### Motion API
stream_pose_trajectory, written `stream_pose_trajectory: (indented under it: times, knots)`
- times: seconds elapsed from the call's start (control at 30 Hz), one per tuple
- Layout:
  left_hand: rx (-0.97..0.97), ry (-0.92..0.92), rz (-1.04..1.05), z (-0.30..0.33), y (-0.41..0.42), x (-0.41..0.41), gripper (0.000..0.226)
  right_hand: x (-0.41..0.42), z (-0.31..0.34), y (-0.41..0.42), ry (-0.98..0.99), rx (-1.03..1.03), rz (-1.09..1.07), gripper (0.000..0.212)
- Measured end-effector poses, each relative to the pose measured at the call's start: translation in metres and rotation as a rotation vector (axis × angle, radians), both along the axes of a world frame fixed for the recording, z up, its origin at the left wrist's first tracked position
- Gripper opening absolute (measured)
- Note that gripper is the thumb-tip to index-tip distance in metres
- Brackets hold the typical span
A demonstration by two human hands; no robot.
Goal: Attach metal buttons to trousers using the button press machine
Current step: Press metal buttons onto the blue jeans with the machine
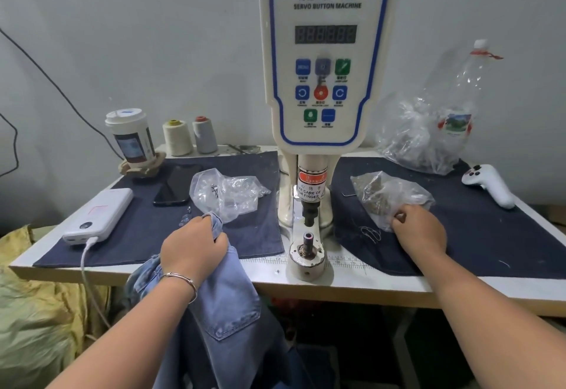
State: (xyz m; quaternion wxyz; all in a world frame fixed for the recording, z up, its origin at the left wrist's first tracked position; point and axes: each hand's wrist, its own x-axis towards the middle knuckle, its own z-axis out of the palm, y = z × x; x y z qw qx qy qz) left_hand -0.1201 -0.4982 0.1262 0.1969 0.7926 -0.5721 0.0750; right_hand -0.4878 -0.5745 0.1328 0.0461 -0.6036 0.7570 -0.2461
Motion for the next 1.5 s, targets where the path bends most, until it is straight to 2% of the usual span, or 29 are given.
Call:
stream_pose_trajectory:
  times: [0.2,0.37,0.47,0.67,0.77,0.83,1.2,1.37,1.5]
  knots:
    - [-0.016,-0.016,0.000,0.000,-0.002,0.000,0.030,-0.003,0.004,-0.009,0.059,0.045,-0.035,0.015]
    - [-0.021,-0.020,-0.002,-0.001,-0.002,-0.001,0.029,-0.006,0.018,-0.018,0.329,0.168,0.091,0.014]
    - [-0.034,-0.026,-0.007,-0.002,-0.001,0.000,0.034,-0.003,0.023,-0.019,0.385,0.244,0.144,0.015]
    - [-0.036,-0.044,-0.018,-0.003,-0.002,0.000,0.038,-0.006,0.037,-0.021,0.156,0.324,0.137,0.009]
    - [-0.036,-0.043,-0.015,-0.003,-0.001,0.001,0.039,-0.003,0.035,-0.018,0.116,0.321,0.120,0.021]
    - [-0.033,-0.043,-0.016,-0.002,-0.001,0.001,0.036,-0.002,0.032,-0.017,0.115,0.297,0.128,0.013]
    - [-0.024,-0.050,0.000,-0.002,-0.001,-0.002,0.031,-0.004,0.000,-0.003,-0.049,-0.123,0.116,0.016]
    - [-0.022,-0.051,0.011,0.000,0.001,-0.001,0.024,-0.005,0.000,0.000,-0.100,-0.159,0.105,0.021]
    - [-0.015,-0.037,0.019,0.001,0.001,-0.003,0.027,-0.008,-0.002,-0.002,-0.097,-0.137,0.082,0.014]
